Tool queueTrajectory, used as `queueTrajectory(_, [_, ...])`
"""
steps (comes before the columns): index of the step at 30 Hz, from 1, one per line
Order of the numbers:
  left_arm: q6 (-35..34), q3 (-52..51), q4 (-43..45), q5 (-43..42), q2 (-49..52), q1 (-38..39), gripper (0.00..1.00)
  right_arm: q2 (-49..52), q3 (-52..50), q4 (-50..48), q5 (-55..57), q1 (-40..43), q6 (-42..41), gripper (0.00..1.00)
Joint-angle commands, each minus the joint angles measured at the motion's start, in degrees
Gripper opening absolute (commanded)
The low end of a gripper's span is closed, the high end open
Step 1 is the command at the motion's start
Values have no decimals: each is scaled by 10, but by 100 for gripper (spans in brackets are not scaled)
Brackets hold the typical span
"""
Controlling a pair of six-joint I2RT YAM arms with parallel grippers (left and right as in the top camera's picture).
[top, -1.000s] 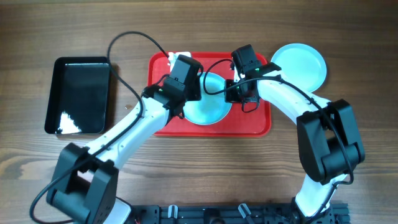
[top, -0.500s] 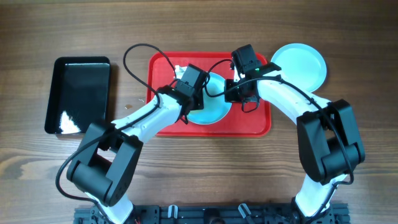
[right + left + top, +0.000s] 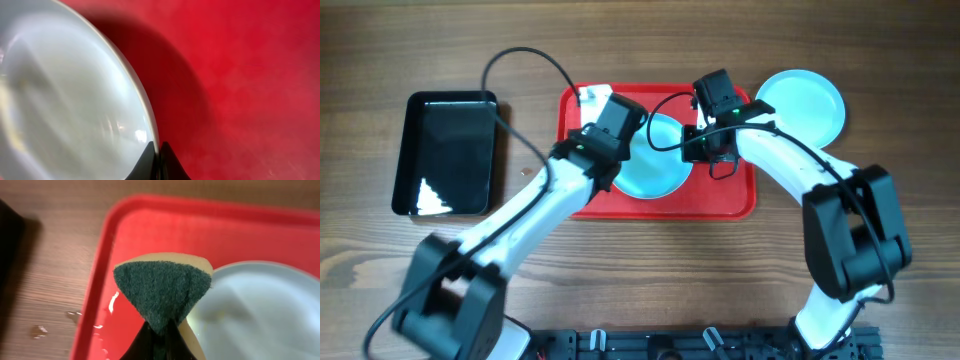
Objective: Clean dirty plates on tray and stack at the side
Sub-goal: 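Lift the light-blue plate with right gripper and stack it on the pile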
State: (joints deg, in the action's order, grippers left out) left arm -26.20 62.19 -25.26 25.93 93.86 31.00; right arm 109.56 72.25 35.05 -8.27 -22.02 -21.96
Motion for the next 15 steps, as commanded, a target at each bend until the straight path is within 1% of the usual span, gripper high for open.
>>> queueTrajectory(1, [0,-5,-25,8,-60,-33,4,-54,21,-3,36,1,26,4])
queueTrajectory(3, [0,-5,-42,-37,-74,-70,4,-76,23,-3,61,1,33,4])
queueTrajectory(7, [0,-5,-82,-148,-79,-154,4,-107,24,-3,88,-3,83,4])
queueTrajectory(8, [0,-5,-98,-182,-78,-181,4,-115,24,-3,104,-8,102,4])
queueTrajectory(10, [1,-5,-120,-224,-77,-224,4,-129,24,-3,158,-23,132,4])
queueTrajectory(12, [1,-5,-133,-236,-77,-253,4,-136,24,-3,208,-39,153,4])
queueTrajectory(15, [1,-5,-149,-235,-77,-291,4,-147,24,-6,330,-89,214,4])
